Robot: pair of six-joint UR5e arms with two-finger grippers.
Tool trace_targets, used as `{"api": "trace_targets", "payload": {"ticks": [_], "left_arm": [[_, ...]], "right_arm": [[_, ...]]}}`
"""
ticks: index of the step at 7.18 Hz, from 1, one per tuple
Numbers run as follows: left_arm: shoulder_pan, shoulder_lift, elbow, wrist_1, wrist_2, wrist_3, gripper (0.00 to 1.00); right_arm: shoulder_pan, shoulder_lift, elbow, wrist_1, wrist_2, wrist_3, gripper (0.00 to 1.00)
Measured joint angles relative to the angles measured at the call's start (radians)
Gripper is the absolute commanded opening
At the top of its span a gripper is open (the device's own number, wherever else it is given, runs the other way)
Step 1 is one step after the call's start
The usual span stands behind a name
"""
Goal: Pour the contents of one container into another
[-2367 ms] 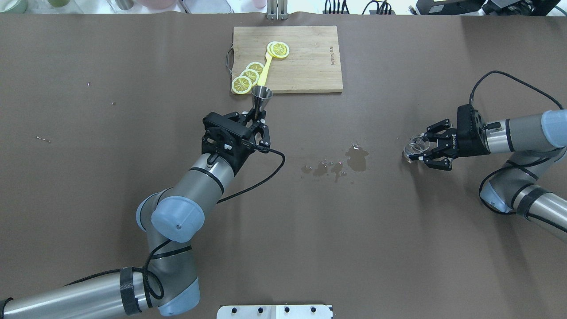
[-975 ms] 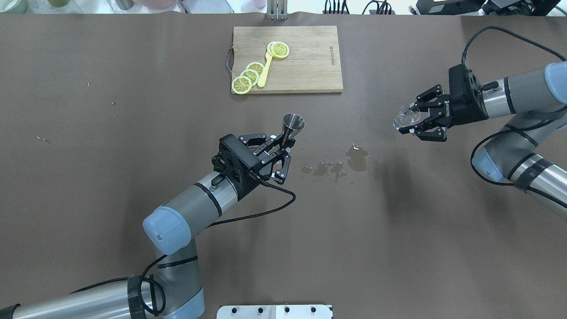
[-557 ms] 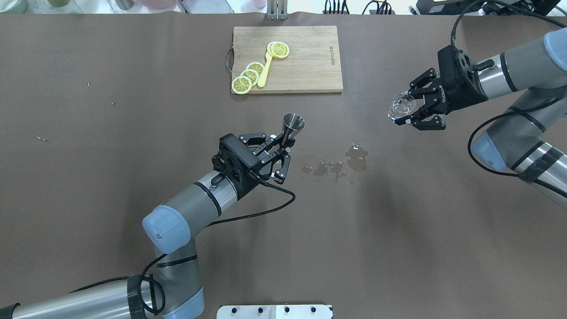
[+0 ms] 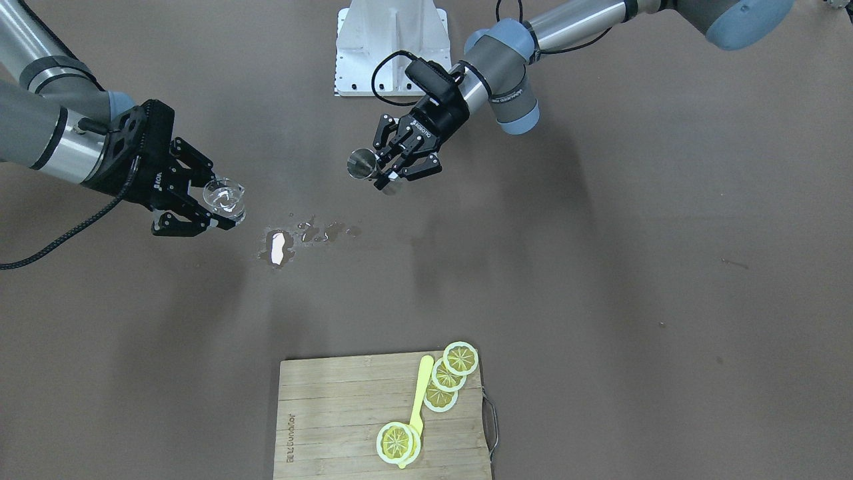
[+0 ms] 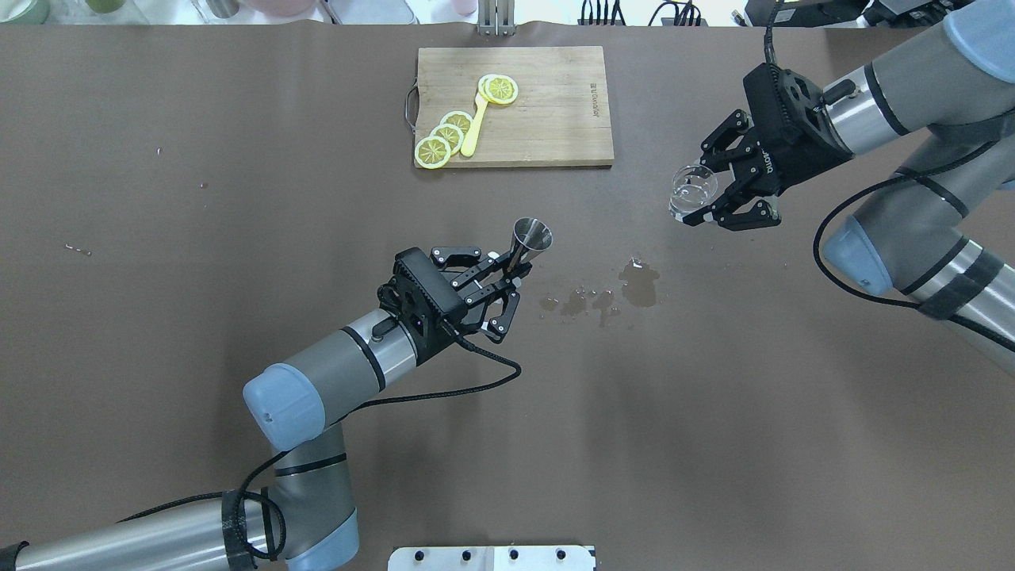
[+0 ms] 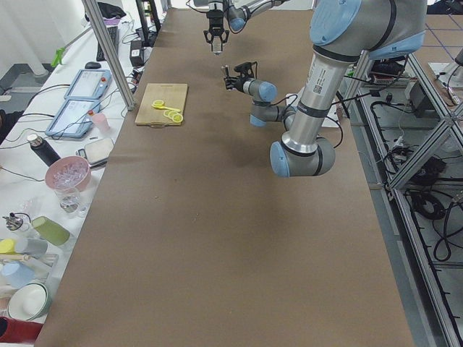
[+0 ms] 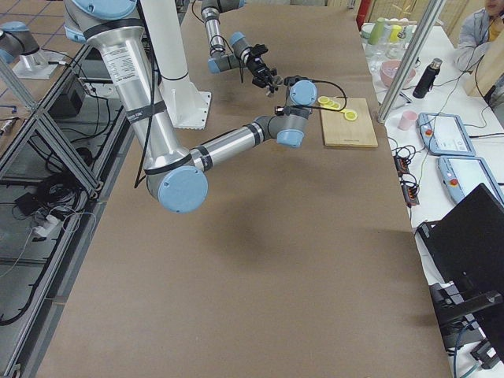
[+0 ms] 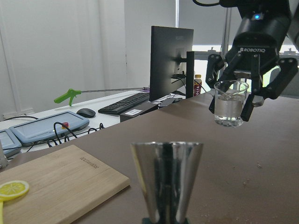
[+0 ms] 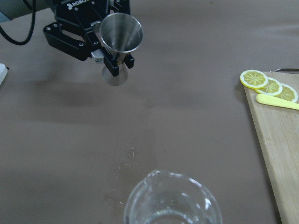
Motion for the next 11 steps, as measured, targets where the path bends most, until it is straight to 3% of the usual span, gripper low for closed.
{"api": "trace_targets", "payload": {"ticks": [4,11], "left_arm": [[0.008,0.031,0.079,-0.213,-0.028,0.013,0.0],[-0.01,0.002,0.088,-0.241,-0.02,0.095,0.0]], "right_arm": [[-0.005,0.08,0.017,-0.122,0.059,-0.061,0.0],[-0.052,0.146,0.076,-0.379,-0.002,-0.161,0.0]]}}
